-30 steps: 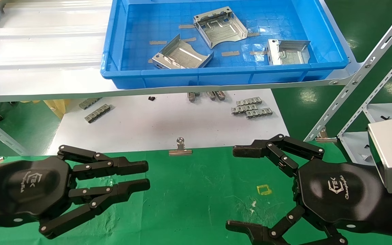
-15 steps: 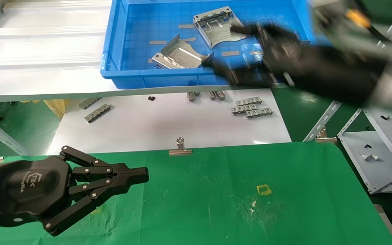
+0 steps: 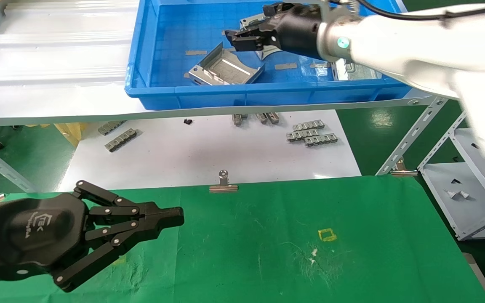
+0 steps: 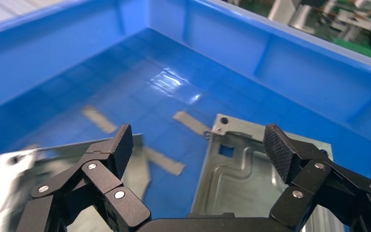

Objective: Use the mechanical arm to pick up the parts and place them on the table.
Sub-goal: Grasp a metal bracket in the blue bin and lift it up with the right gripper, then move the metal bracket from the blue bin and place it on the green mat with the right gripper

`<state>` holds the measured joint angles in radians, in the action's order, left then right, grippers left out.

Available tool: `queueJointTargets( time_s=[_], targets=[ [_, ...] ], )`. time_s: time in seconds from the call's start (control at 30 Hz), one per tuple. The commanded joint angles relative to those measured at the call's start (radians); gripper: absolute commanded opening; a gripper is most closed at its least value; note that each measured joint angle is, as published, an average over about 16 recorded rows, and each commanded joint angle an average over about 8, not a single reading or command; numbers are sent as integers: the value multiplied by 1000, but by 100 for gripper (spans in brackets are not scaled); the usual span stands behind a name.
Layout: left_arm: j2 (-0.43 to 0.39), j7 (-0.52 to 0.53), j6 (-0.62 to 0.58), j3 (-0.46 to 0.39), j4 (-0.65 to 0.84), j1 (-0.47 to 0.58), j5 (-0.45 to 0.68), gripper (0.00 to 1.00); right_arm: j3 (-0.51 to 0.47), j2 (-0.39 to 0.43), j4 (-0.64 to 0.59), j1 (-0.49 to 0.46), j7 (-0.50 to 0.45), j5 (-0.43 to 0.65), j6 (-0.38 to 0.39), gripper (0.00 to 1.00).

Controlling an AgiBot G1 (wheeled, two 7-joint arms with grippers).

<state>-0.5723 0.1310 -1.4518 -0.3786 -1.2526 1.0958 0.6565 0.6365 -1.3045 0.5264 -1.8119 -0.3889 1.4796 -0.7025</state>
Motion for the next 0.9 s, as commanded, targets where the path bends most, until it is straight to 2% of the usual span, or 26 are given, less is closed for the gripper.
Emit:
queueJointTargets(
  time_s=[0.03, 0.1, 0.33, 0.67, 0.9],
  targets=[
    [0, 0, 0, 0, 0, 0, 0, 78, 15, -47, -81, -35, 3, 29, 38, 0],
    [0, 0, 0, 0, 0, 0, 0, 100, 37, -58, -107, -47, -10, 29, 54, 0],
    [0, 0, 0, 0, 0, 0, 0, 100, 156, -66, -111, -65, -102, 22, 94, 0],
    [0, 0, 0, 0, 0, 0, 0, 100, 312, -66, -72, -70, -270, -16, 190, 0],
    [0, 0, 0, 0, 0, 0, 0, 100, 402, -64, -56, -75, -343, -44, 230, 0]
  ],
)
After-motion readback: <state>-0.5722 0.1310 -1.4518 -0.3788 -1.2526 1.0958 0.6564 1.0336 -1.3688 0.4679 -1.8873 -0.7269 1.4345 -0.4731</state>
